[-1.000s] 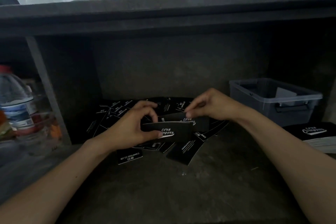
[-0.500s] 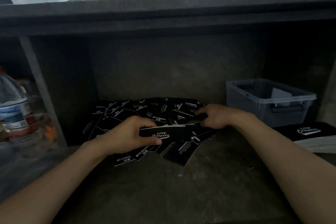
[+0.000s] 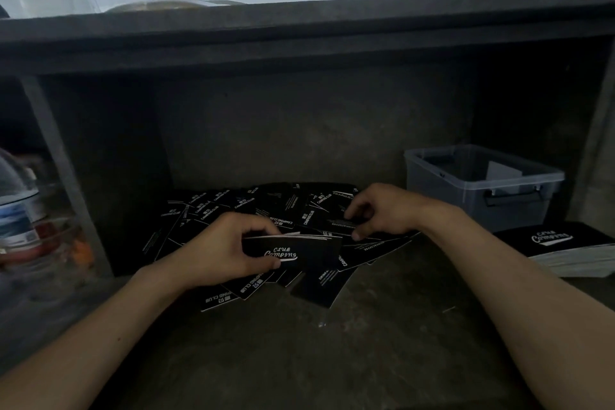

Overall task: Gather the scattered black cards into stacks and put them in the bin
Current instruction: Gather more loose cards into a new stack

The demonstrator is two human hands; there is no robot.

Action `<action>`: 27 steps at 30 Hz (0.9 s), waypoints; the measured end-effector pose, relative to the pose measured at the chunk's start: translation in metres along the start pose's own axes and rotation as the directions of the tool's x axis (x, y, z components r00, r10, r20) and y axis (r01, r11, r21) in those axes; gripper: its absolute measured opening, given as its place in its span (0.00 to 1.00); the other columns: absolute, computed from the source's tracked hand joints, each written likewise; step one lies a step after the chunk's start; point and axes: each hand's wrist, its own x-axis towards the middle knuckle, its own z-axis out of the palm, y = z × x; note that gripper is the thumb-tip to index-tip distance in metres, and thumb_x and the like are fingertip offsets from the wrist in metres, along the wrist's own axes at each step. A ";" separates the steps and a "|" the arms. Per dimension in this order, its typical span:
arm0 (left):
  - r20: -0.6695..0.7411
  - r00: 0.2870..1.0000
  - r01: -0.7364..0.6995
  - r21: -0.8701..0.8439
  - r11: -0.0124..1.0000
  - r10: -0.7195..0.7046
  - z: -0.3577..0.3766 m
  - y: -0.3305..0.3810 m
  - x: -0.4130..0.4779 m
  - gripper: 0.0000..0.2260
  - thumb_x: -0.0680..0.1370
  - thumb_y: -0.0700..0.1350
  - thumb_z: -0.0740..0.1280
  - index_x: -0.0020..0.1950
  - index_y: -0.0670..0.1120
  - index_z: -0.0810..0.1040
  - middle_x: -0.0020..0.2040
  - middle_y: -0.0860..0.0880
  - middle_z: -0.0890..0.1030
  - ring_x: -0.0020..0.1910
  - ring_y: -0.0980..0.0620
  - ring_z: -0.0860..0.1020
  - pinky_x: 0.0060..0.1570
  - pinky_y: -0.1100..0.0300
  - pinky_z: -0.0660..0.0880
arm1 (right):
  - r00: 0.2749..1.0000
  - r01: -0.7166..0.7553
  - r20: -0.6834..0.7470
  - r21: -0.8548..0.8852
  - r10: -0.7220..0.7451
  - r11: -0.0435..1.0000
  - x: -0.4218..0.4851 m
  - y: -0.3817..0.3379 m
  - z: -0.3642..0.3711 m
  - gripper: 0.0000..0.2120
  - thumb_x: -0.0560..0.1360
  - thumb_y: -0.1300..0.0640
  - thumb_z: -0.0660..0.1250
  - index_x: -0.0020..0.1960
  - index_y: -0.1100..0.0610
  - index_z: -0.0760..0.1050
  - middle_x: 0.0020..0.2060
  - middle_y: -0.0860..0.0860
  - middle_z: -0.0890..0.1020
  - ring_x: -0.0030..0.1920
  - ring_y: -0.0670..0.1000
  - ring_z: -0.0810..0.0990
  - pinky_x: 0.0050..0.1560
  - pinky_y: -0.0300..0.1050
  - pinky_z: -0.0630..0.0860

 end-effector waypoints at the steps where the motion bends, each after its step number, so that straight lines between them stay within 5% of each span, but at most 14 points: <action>1: 0.001 1.000 0.011 0.001 1.000 -0.011 0.000 0.000 0.000 0.10 0.72 0.42 0.79 0.46 0.56 0.83 0.45 0.52 0.86 0.45 0.53 0.85 0.47 0.54 0.82 | 1.000 0.011 -0.011 0.028 -0.011 1.000 -0.002 0.001 -0.005 0.21 0.69 0.53 0.77 0.60 0.47 0.79 0.52 0.43 0.80 0.55 0.44 0.77 0.46 0.32 0.69; 4: -0.003 1.000 0.026 0.003 1.000 -0.026 -0.001 -0.001 -0.001 0.10 0.72 0.42 0.79 0.45 0.56 0.83 0.45 0.52 0.86 0.45 0.52 0.85 0.48 0.52 0.82 | 0.998 -0.033 0.053 0.065 0.030 0.997 -0.010 0.010 -0.024 0.23 0.68 0.58 0.77 0.59 0.41 0.78 0.54 0.39 0.78 0.55 0.41 0.74 0.50 0.32 0.69; 8: -0.006 1.000 0.029 0.027 0.999 -0.029 0.000 -0.001 0.000 0.09 0.72 0.43 0.79 0.44 0.55 0.82 0.44 0.52 0.86 0.44 0.53 0.85 0.47 0.52 0.82 | 0.948 -0.144 0.265 -0.134 0.176 0.980 -0.014 0.007 -0.023 0.27 0.64 0.56 0.79 0.59 0.40 0.77 0.57 0.41 0.72 0.62 0.47 0.72 0.59 0.43 0.72; 14: -0.012 0.999 0.049 0.035 0.998 -0.049 0.000 0.001 0.000 0.09 0.72 0.43 0.79 0.43 0.56 0.83 0.43 0.53 0.86 0.43 0.54 0.85 0.46 0.55 0.82 | 0.959 -0.174 0.206 -0.106 0.193 0.979 -0.011 0.007 -0.017 0.21 0.60 0.50 0.80 0.51 0.42 0.79 0.49 0.41 0.77 0.50 0.43 0.76 0.49 0.41 0.77; 20: -0.026 0.998 0.054 0.035 0.998 -0.053 0.001 0.001 0.000 0.09 0.71 0.43 0.79 0.42 0.55 0.83 0.43 0.53 0.86 0.42 0.55 0.85 0.45 0.55 0.82 | 0.985 -0.161 0.069 0.022 0.159 0.987 -0.013 0.010 -0.020 0.23 0.55 0.33 0.75 0.44 0.44 0.80 0.43 0.42 0.81 0.46 0.43 0.78 0.41 0.41 0.73; 23: -0.073 0.997 -0.006 0.069 0.998 0.011 0.005 -0.001 0.002 0.11 0.69 0.41 0.81 0.42 0.54 0.82 0.50 0.53 0.83 0.51 0.55 0.82 0.53 0.57 0.79 | 0.994 -0.110 0.004 0.138 0.110 0.984 -0.016 0.011 -0.025 0.22 0.57 0.32 0.74 0.43 0.45 0.81 0.44 0.44 0.82 0.46 0.44 0.79 0.40 0.41 0.75; 27: -0.133 0.991 -0.024 0.085 0.996 0.035 0.008 -0.003 0.003 0.18 0.66 0.42 0.82 0.47 0.57 0.78 0.70 0.60 0.69 0.68 0.65 0.70 0.61 0.64 0.72 | 0.998 -0.058 0.017 0.372 0.056 0.926 -0.020 0.005 -0.027 0.14 0.70 0.42 0.72 0.47 0.51 0.82 0.40 0.49 0.86 0.41 0.47 0.85 0.34 0.37 0.77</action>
